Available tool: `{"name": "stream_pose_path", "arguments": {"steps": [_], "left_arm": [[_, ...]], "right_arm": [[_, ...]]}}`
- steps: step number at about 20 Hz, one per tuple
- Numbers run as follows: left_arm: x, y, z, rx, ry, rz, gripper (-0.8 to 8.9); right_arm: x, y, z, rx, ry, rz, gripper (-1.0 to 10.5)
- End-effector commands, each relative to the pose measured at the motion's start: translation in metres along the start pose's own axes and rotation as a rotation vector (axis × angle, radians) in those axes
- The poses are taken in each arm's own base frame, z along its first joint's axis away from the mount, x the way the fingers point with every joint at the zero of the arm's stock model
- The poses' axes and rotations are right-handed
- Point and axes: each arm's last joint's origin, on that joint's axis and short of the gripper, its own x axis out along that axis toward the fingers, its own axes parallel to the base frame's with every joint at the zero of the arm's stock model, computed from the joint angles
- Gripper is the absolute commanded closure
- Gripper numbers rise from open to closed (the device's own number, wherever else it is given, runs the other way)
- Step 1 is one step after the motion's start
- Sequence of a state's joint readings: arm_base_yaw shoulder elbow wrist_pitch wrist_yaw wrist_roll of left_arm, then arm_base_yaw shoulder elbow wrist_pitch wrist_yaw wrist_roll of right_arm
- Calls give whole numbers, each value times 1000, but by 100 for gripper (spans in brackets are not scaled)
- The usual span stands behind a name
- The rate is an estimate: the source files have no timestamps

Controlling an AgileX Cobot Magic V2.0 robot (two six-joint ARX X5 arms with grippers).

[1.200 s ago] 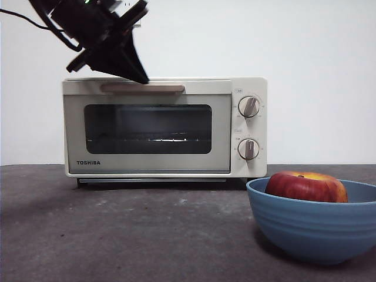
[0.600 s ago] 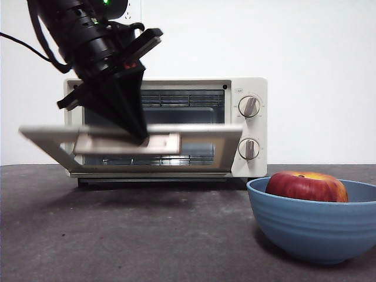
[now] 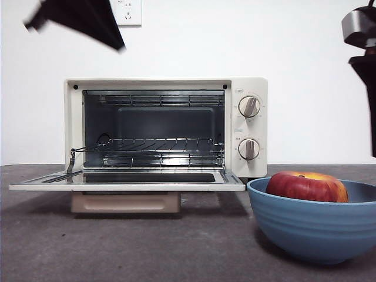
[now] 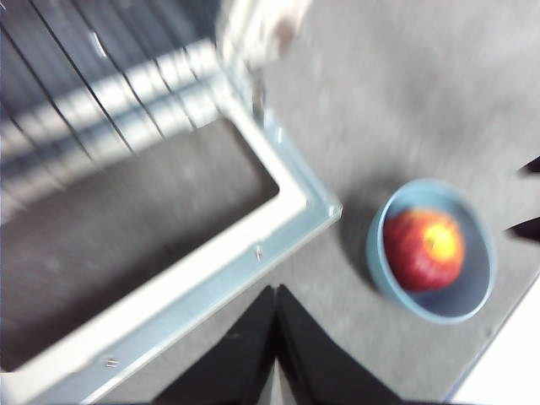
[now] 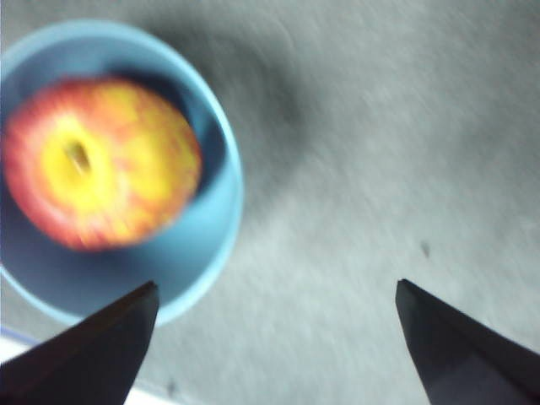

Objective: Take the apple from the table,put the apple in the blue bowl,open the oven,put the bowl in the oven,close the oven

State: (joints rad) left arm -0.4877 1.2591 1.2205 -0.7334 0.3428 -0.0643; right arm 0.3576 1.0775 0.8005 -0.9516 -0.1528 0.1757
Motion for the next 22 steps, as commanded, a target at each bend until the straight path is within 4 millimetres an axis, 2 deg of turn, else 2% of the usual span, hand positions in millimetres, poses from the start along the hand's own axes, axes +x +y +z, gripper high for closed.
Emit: {"name": "stream_pose_path", "arguments": {"steps": [1,4,10,14,17,22], "left_arm": [[-25,-4,-1,29,-75,10,806],[-44,3,-25,1,-110,50,806],[-53,20,-82,-97,-130,132,807],[-61,21,-109,-151,-154,168,807],[-69,18,-120,-162,-157,181,807],[-82,10,-126,-163,-209,180,807]], "right_arm": [[6,-2,7,-16,-7,27,548],[14,-2,16,-14,-17,38,574],[36,-3,27,-9,21,51,624],[49,-5,32,-3,51,51,682],[53,-2,34,-10,51,77,750],[61,5,33,-38,84,81,820]]}}
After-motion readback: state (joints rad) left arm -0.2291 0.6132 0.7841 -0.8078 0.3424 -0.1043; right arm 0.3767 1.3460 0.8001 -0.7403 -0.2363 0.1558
